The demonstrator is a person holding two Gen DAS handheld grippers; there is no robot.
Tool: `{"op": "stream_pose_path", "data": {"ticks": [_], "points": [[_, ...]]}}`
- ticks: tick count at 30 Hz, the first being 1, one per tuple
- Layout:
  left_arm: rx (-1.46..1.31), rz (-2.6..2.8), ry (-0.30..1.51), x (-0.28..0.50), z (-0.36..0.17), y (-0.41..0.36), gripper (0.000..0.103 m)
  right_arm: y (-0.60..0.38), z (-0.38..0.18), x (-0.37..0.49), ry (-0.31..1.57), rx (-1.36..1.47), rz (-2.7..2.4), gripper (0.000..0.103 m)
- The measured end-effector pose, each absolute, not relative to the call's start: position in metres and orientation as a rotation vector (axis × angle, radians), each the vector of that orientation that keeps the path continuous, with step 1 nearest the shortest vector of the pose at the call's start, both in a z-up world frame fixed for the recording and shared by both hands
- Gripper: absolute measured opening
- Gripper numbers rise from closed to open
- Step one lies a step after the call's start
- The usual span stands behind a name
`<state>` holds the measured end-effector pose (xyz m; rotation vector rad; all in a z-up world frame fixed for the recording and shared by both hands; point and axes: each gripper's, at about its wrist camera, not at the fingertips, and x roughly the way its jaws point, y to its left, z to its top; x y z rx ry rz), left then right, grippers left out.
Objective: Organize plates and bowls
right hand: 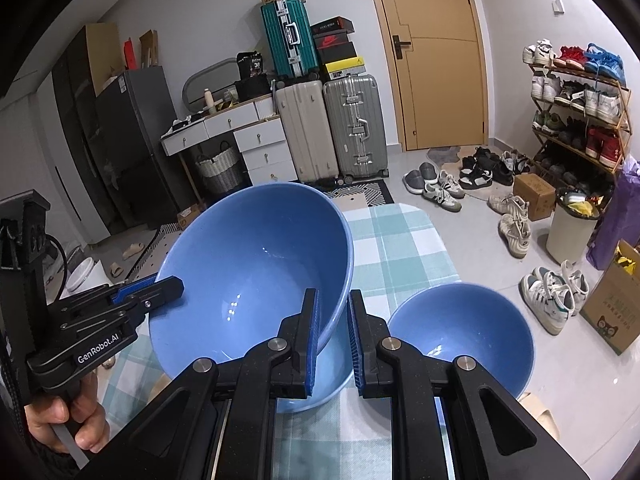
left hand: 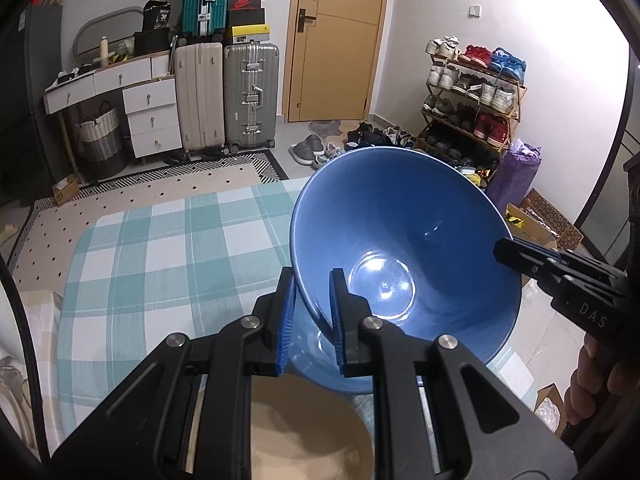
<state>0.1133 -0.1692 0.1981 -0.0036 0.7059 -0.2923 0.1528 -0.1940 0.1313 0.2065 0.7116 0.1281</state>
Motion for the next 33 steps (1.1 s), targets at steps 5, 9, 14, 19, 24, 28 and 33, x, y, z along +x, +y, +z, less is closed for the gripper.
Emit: {"op": "stream_pose_path", "data": {"ticks": [5,9,14,19,24,28,33], "points": [[-0.008,-0.289,0.728,0.126,0.182,-0.167,0.013,-0.192,0.121,0.155,0.727,0.217,0.136,0.014],[-0.014,-0.284,0.744,0.137,0.166,-0.164,0.013,-0.187,0.110,0.158,0.742,0.215,0.138,0.014],[-0.016,-0.274,0.763,0.148,0.149,-0.159,0.013,-0.182,0.098,0.165,0.761,0.214,0.143,0.014],[-0.017,-0.265,0.777,0.161,0.131,-0.153,0.013,-0.179,0.088,0.175,0.780,0.212,0.147,0.014],[-0.020,-0.260,0.791,0.172,0.116,-0.148,0.013,-0.178,0.079,0.180,0.795,0.209,0.150,0.014],[-0.012,-0.255,0.800,0.180,0.105,-0.148,0.013,-0.177,0.073,0.185,0.805,0.206,0.148,0.014],[0.006,-0.247,0.805,0.186,0.092,-0.149,0.013,-0.178,0.064,0.188,0.815,0.193,0.140,0.014]]}}
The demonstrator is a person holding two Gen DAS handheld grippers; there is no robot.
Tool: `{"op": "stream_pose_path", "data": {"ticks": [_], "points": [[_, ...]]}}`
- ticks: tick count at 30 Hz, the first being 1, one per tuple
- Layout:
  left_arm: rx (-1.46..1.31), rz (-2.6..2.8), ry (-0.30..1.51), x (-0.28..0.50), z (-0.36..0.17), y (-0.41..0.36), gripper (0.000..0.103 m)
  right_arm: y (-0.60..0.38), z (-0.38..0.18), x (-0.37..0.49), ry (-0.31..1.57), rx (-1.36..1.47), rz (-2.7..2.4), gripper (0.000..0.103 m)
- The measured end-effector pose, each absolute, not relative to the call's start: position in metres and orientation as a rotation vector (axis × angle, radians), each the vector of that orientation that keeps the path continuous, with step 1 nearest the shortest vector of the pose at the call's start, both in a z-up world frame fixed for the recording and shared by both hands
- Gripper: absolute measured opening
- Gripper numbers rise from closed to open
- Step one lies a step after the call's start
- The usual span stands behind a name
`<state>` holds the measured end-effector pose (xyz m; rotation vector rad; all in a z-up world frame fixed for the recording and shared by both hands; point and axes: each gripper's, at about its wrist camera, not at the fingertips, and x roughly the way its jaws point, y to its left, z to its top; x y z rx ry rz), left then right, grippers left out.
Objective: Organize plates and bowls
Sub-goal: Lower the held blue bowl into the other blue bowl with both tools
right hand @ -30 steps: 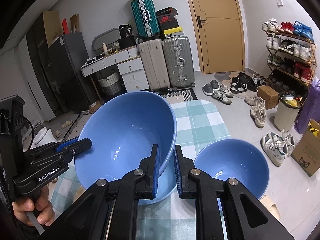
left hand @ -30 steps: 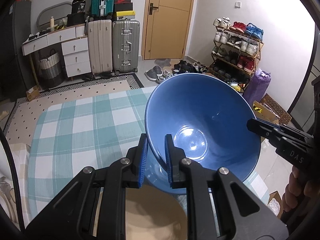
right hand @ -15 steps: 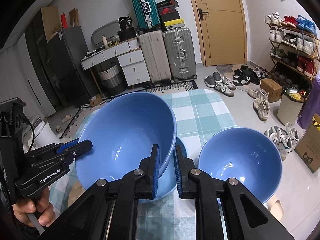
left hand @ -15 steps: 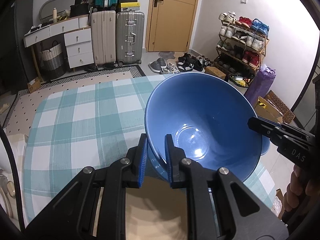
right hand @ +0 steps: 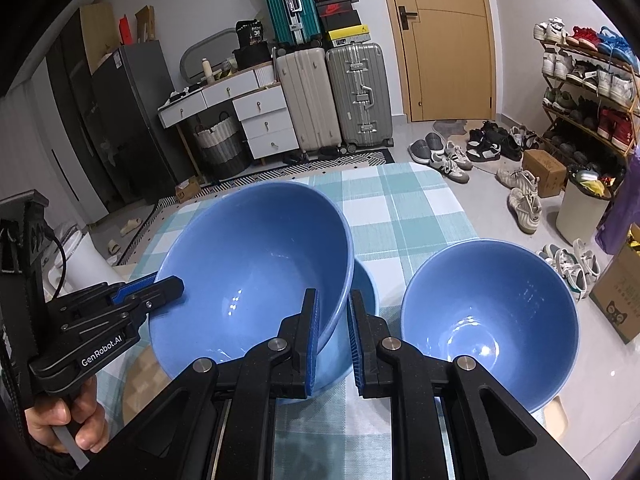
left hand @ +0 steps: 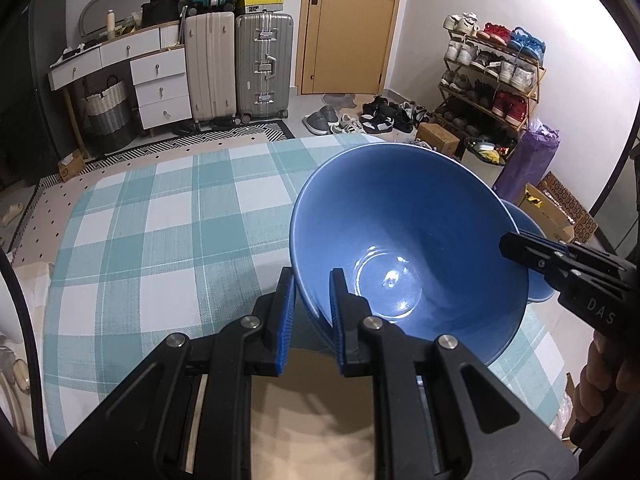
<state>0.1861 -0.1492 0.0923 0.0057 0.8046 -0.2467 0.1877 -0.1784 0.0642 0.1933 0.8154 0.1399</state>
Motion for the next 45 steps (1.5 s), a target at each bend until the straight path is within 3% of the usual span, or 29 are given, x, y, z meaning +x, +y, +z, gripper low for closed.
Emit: {"op": "stream_pose_path", "data": {"ticks": [45], "points": [[0.174,-0.198,0.816,0.215,0.033,-0.173,0.013,-0.173,0.013,0.209,0.899,0.132,0.092,0.014]]}}
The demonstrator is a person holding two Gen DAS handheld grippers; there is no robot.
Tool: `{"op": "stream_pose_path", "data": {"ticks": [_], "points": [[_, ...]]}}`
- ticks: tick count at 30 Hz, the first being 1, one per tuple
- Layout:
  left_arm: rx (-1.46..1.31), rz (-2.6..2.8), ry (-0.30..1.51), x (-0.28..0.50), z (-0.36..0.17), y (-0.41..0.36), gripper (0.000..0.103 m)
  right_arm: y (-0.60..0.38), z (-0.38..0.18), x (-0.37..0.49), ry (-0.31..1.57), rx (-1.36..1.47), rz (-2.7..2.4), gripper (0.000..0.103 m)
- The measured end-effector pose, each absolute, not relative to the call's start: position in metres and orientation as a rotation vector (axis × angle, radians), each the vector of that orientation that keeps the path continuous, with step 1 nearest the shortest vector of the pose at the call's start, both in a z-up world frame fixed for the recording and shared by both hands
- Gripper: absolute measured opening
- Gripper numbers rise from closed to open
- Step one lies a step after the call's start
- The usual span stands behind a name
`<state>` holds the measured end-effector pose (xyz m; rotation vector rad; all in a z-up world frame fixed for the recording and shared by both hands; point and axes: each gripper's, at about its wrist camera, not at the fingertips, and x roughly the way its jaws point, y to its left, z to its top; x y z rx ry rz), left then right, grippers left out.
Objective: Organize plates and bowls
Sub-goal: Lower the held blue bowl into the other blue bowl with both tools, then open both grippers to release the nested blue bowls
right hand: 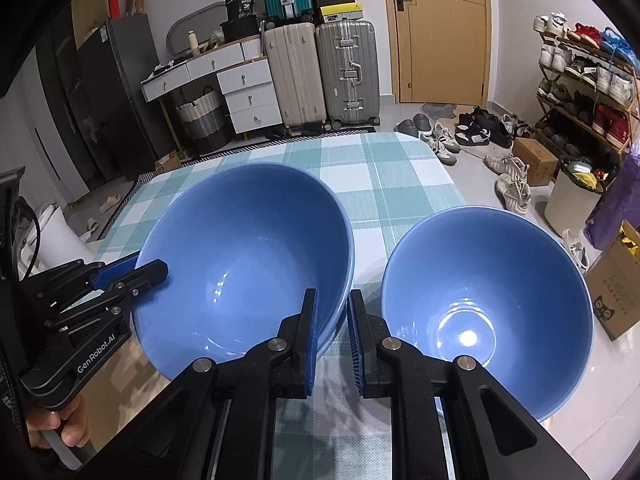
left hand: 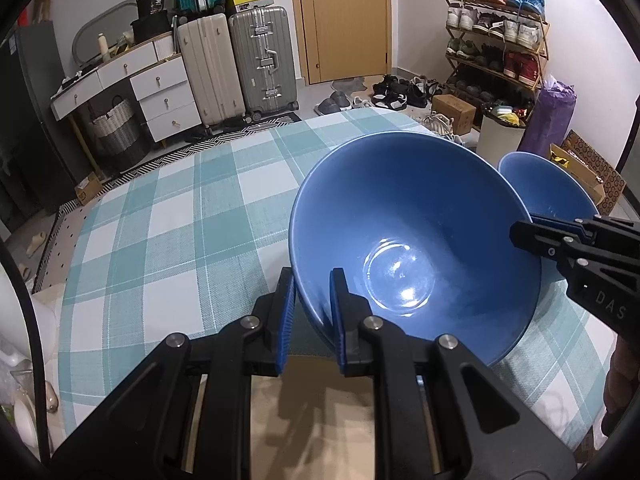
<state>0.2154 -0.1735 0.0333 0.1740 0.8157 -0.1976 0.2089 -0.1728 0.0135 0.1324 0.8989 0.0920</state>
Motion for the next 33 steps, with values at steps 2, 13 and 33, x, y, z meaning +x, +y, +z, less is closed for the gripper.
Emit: {"op": "stream_pose_path", "data": {"ticks": [2,13,33], "points": [[0.172,-0.198,0.821,0.217,0.032,-0.173,0.013,-0.172,0.012,0.210,0.902,0.131,0.092,0.014],[0.169,-0.200,0.829,0.219,0.027,-0.172,0.014,-0.172,0.011,0.211,0.904,0.136,0.093,0.015],[0.118,-0.223,0.892,0.225,0.024,-0.163,0.016,-0.184,0.014,0.208,0.895,0.169,0.111,0.015]]}}
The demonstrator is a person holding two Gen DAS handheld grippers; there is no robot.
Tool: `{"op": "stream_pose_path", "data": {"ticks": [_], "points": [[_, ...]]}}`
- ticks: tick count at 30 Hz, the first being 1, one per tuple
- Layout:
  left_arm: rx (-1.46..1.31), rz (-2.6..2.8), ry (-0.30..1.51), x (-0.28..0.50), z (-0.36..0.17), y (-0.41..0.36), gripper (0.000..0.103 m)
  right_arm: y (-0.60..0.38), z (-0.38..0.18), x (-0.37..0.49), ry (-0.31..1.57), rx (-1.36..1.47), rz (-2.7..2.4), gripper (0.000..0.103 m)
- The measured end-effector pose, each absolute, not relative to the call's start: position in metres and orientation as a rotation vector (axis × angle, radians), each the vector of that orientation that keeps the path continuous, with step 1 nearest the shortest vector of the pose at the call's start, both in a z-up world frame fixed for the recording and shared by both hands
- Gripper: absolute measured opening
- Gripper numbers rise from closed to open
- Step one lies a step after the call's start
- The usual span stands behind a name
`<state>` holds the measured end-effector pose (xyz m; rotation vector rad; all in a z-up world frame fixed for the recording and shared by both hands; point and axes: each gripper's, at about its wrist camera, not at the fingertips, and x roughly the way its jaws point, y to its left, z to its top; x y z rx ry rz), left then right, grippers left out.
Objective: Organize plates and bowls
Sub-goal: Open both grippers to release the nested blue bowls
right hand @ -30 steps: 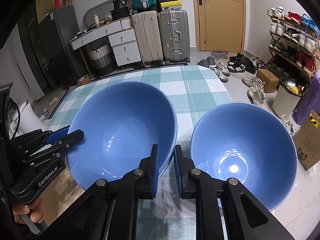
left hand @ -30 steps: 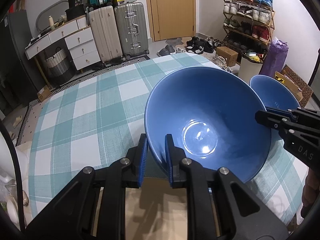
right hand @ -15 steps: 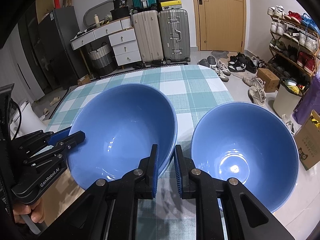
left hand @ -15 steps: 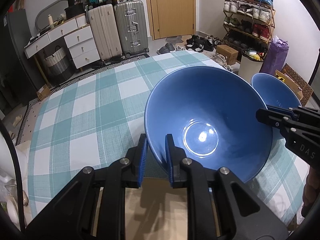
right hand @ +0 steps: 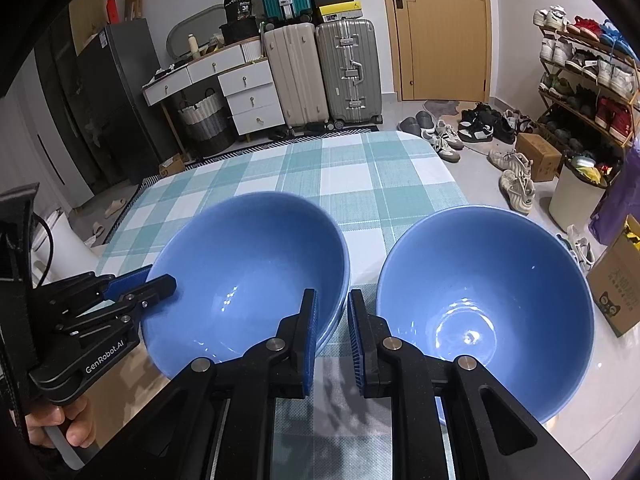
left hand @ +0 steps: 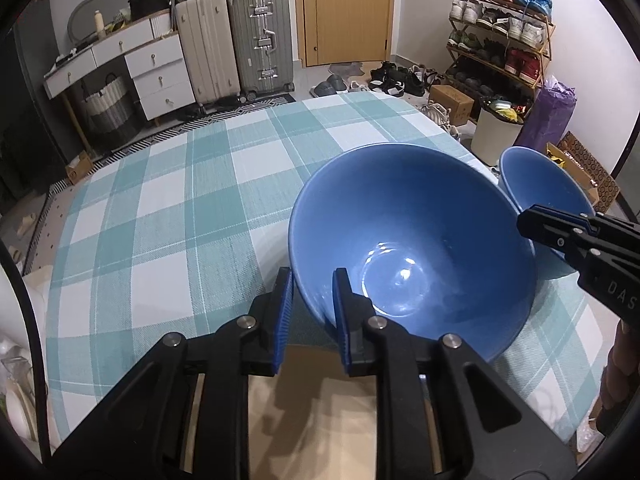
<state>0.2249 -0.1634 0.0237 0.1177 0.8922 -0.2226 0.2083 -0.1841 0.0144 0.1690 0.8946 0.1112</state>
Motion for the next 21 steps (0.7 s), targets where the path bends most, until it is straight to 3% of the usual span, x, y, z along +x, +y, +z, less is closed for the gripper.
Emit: {"op": "stream_pose_path", "data": {"ticks": [3,5,7,8,11,12,13,14,17,18,21], "points": [[0.098,-0.228,0.891,0.221,0.029,-0.160,0.017,-0.190,0.021,0.203,0.884,0.180,0.116,0.019],[0.078,-0.247,0.882,0.216,0.036,-0.158,0.024,-0.194,0.027,0.198,0.872,0.194,0.119,0.026],[0.054,-0.270,0.880,0.210,0.042,-0.158,0.044,-0.197,0.034,0.193,0.857,0.211,0.122,0.039],[0.036,-0.280,0.880,0.207,0.047,-0.157,0.050,-0.199,0.038,0.190,0.846,0.227,0.131,0.051],[0.001,-0.306,0.866,0.198,0.059,-0.157,0.064,-0.204,0.053,0.181,0.817,0.246,0.148,0.072],[-0.007,-0.318,0.859,0.195,0.063,-0.158,0.076,-0.206,0.059,0.178,0.806,0.246,0.148,0.083],[-0.012,-0.327,0.855,0.191,0.066,-0.160,0.086,-0.206,0.062,0.175,0.801,0.245,0.151,0.088],[-0.018,-0.346,0.847,0.187,0.070,-0.161,0.088,-0.207,0.068,0.171,0.799,0.240,0.162,0.095],[-0.011,-0.393,0.843,0.176,0.079,-0.171,0.095,-0.209,0.081,0.162,0.796,0.200,0.152,0.099],[-0.008,-0.400,0.839,0.172,0.082,-0.175,0.103,-0.209,0.086,0.157,0.787,0.178,0.142,0.100],[-0.001,-0.418,0.829,0.163,0.087,-0.185,0.102,-0.211,0.097,0.146,0.766,0.150,0.134,0.101]]}}
